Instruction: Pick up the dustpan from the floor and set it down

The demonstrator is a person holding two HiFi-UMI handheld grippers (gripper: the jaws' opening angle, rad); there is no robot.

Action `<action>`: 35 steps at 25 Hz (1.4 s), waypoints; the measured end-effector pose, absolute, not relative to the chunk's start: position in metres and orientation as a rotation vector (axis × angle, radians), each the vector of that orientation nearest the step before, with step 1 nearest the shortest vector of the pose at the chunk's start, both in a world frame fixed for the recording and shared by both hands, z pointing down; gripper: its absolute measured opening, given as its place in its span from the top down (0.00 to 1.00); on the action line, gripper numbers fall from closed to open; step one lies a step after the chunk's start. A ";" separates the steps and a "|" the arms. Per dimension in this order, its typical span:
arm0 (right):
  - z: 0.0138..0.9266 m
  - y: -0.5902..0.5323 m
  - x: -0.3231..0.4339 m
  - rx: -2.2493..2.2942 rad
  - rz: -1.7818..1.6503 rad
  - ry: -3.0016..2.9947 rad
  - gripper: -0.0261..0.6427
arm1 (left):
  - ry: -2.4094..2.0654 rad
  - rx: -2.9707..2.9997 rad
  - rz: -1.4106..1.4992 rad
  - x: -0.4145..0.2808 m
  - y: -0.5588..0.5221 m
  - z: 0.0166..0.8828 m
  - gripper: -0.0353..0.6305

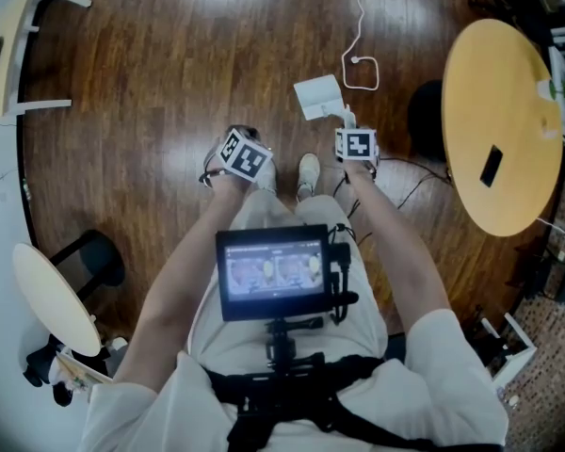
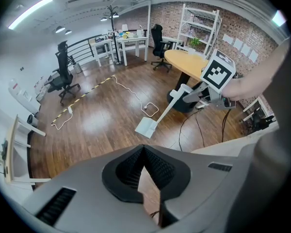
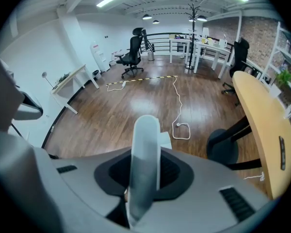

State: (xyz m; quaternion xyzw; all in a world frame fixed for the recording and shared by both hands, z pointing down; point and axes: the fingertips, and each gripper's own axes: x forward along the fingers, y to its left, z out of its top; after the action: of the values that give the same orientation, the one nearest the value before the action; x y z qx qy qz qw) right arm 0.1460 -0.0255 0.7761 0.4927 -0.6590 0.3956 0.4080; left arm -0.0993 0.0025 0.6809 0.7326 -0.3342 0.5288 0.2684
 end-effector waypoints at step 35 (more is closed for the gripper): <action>0.675 -0.052 0.133 1.256 0.912 -1.857 0.83 | -0.910 2.049 1.341 -0.094 -0.034 0.669 0.96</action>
State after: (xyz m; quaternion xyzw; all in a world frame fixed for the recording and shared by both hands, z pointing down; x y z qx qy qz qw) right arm 0.1332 -0.0520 0.6751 0.4857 -0.7178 0.3527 0.3528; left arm -0.0935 -0.0336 0.6695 0.7571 -0.3360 0.4955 0.2613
